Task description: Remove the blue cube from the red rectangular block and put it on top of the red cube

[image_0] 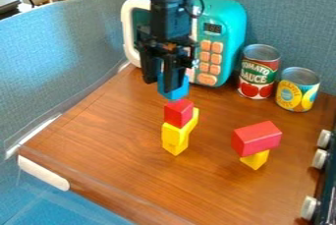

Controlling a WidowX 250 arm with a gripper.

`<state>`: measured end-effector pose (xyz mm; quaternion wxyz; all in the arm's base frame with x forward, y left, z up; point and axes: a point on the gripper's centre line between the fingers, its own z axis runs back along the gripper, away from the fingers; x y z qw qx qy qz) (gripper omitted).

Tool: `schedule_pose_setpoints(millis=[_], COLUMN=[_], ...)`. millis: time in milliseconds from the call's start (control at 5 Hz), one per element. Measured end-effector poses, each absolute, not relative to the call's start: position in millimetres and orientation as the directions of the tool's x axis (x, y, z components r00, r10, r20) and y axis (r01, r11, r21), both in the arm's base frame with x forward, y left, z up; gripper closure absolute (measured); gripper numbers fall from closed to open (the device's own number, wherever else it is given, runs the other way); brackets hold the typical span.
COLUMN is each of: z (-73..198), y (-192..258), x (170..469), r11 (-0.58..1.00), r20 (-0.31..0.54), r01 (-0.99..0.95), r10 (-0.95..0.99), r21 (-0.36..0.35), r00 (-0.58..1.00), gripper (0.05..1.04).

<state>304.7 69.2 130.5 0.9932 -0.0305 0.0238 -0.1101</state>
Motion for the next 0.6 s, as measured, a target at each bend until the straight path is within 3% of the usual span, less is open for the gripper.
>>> schedule_pose_setpoints(millis=[600], z=[127.4], y=[61.9], x=[306.1], r11=[0.969], r20=[-0.042], r01=[0.227], r10=[-0.232], r21=[-0.092], r00=[0.972], gripper=[0.546])
